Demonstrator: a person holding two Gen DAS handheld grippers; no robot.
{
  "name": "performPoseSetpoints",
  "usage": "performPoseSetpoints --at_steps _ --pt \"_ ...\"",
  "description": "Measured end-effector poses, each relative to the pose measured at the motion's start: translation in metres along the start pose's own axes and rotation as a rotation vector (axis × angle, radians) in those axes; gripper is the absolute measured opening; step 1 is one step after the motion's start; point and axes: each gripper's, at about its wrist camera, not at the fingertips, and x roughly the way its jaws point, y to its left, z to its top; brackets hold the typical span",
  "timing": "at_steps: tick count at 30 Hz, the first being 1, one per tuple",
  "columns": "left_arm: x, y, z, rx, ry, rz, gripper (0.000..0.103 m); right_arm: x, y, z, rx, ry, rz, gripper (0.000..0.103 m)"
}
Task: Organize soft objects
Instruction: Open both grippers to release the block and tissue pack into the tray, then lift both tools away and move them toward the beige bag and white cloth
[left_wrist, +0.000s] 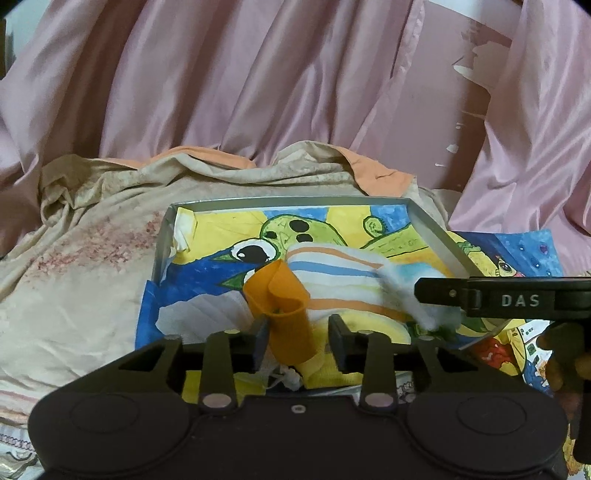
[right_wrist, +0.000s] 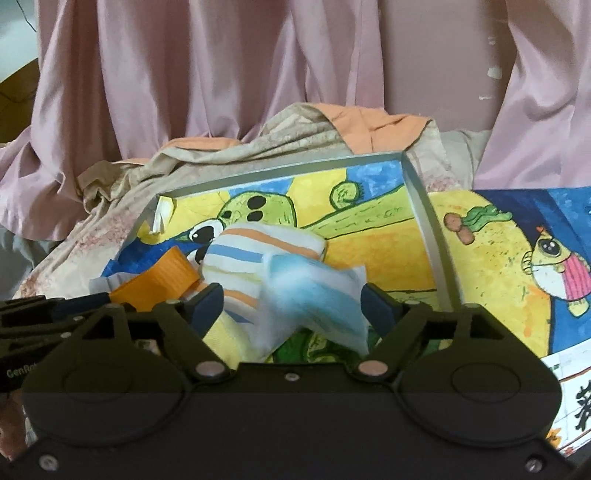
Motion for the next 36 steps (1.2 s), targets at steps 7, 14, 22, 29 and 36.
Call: performPoseSetpoints --at_steps 7,14,22,29,36 --pt "-0.029 -0.013 0.004 -0.001 -0.047 0.006 0.065 -0.046 -0.011 0.003 0.000 -0.084 0.014 0.092" --pt "-0.084 -0.028 0.002 -0.038 -0.170 0.014 0.081 -0.111 -0.011 -0.001 -0.063 -0.223 0.024 0.102" --pt "-0.161 -0.050 -0.014 -0.047 -0.364 0.023 0.100 -0.186 -0.006 -0.010 -0.077 -0.342 0.073 0.102" --pt "-0.220 -0.069 -0.034 -0.029 -0.463 0.009 0.102 -0.244 0.004 -0.020 -0.121 -0.398 0.101 0.102" --pt "-0.269 -0.081 -0.065 -0.001 -0.509 0.019 0.102 -0.304 0.022 -0.039 -0.189 -0.460 0.122 0.103"
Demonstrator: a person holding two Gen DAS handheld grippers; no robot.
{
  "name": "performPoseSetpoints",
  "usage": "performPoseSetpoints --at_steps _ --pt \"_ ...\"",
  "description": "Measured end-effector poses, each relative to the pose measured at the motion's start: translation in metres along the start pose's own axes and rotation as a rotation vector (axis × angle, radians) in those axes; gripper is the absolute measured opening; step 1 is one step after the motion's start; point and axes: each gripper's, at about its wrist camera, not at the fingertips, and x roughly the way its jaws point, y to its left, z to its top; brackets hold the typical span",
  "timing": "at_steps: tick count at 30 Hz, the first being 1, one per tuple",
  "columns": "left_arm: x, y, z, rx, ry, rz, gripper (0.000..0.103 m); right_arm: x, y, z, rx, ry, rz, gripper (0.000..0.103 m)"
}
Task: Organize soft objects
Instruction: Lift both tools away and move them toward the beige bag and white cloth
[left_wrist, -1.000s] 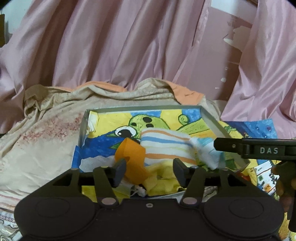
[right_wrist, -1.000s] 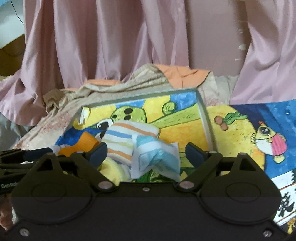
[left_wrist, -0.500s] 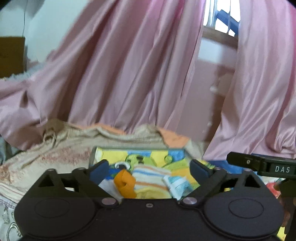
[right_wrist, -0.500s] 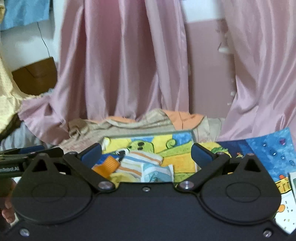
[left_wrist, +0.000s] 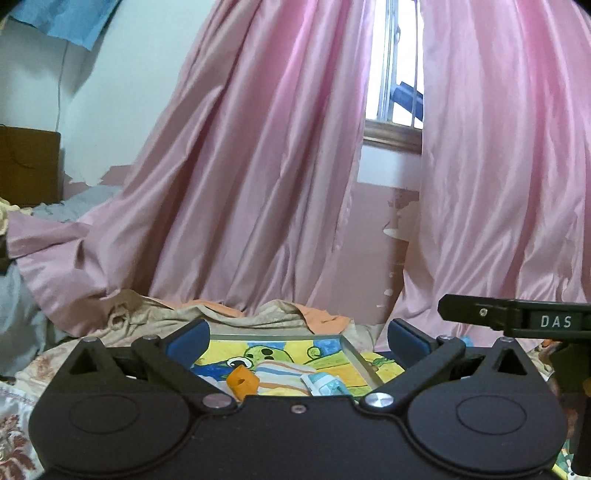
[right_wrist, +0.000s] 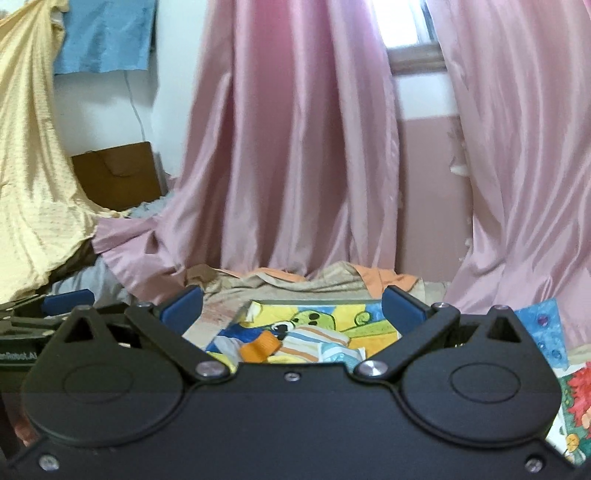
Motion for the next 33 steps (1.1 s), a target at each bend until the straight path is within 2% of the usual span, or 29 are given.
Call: performPoseSetpoints --at_steps 8,19,27,33 --pt "-0.061 0.016 -0.011 -0.065 -0.010 0.039 0.102 -0.054 0.036 -0.002 -0.080 -0.054 0.062 0.103" --pt "-0.139 0.044 -0.048 -0.119 0.017 0.159 0.102 -0.091 0.079 -0.030 -0.199 -0.070 0.134 0.103" --pt "-0.157 0.066 -0.081 -0.166 0.121 0.236 0.102 -0.102 0.102 -0.061 -0.255 0.016 0.174 0.103" --pt "-0.143 0.087 -0.100 -0.211 0.277 0.273 0.102 -0.093 0.111 -0.078 -0.279 0.115 0.198 0.103"
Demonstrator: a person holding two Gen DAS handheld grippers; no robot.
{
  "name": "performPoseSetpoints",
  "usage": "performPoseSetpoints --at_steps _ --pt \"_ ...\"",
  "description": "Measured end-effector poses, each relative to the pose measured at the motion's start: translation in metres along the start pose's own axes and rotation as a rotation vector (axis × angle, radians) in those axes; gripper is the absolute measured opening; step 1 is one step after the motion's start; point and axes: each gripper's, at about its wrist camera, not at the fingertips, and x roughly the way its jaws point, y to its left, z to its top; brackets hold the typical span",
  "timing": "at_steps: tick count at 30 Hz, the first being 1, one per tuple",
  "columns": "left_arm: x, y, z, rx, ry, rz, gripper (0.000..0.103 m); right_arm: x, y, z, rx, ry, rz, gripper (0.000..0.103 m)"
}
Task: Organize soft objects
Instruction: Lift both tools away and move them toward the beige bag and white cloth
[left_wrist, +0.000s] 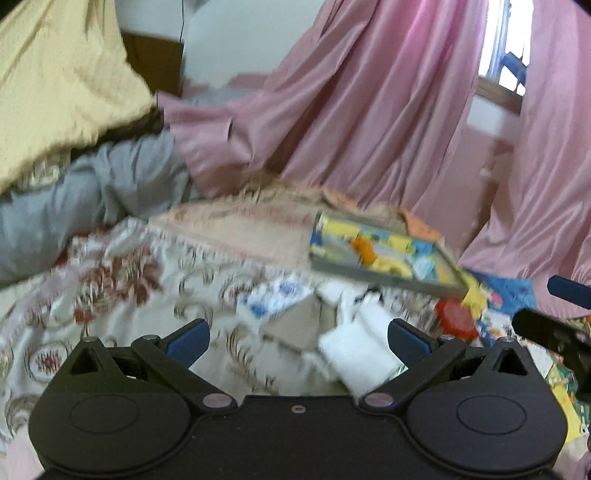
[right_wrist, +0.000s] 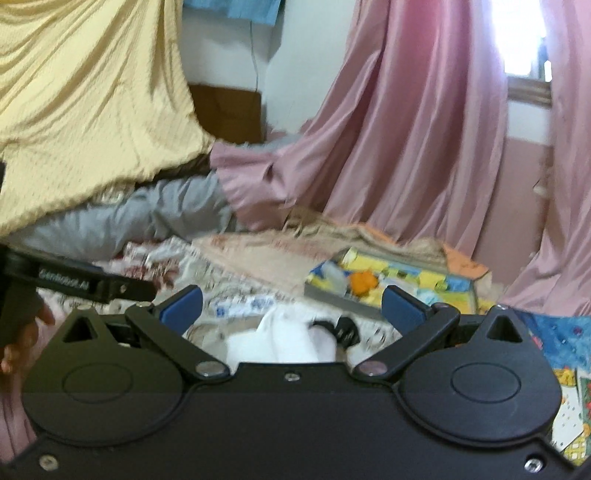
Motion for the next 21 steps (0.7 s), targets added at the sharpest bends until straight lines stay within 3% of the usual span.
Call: performPoseSetpoints --at_steps 13,21 --pt "0.052 0.021 0.002 -0.079 0.184 0.048 0.102 0.020 0.016 -0.032 -0.022 0.177 0.038 0.103" --pt "0.096 0.034 0.010 -0.192 0.266 -0.008 0.102 0.039 0.023 -0.040 -0.053 0.219 0.048 0.103"
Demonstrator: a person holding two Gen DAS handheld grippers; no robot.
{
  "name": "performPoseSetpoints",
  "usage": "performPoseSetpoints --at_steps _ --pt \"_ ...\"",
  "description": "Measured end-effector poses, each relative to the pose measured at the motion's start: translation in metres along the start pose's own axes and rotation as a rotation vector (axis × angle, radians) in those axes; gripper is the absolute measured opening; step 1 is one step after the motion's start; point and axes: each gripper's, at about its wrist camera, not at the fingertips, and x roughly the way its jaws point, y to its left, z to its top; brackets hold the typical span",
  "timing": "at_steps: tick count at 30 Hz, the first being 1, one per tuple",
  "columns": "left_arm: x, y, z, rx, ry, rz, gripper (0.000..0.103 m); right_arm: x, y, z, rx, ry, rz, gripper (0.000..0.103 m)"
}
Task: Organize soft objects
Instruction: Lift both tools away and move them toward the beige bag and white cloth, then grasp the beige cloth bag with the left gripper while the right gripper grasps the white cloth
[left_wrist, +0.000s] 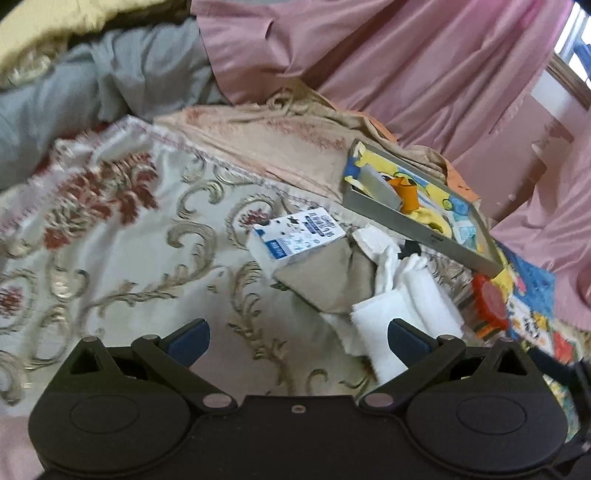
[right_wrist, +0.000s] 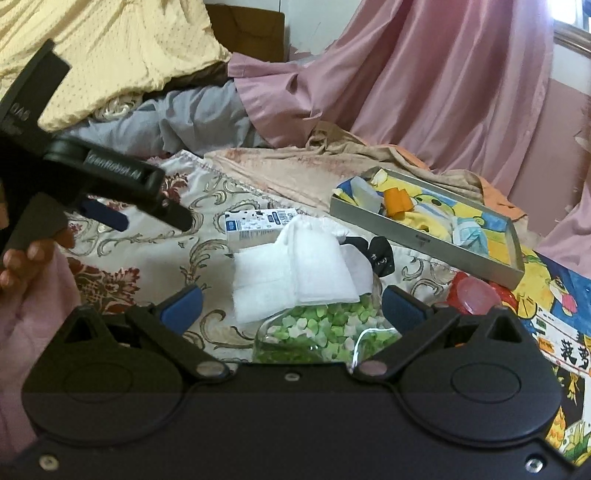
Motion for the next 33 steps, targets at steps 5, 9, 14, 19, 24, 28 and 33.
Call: performPoseSetpoints --at_steps 5,9,14,19,24,28,33 --pt "0.033 0.002 0.013 -0.081 0.049 -0.062 0.102 0.020 0.001 0.006 -0.046 0.025 0.002 0.103" --pt "0.062 0.010 0.020 -0.221 0.125 -0.098 0.102 0.033 -0.001 0.011 -0.052 0.039 0.009 0.103" --pt "0.092 0.018 0.028 -0.349 0.169 -0.145 0.102 0.043 -0.003 0.015 -0.055 0.051 0.021 0.103" --pt "0.103 0.022 0.027 -0.387 0.209 -0.200 0.102 0.052 -0.004 0.017 -0.070 0.063 0.029 0.103" --pt "0.100 0.030 0.028 -0.410 0.188 -0.238 0.102 0.065 -0.002 0.017 -0.081 0.096 0.055 0.103" --pt "0.113 0.035 0.027 -0.454 0.221 -0.258 0.102 0.076 0.002 0.018 -0.093 0.124 0.063 0.103" --pt "0.133 0.039 0.023 -0.511 0.265 -0.286 0.096 0.087 0.004 0.019 -0.110 0.152 0.072 0.102"
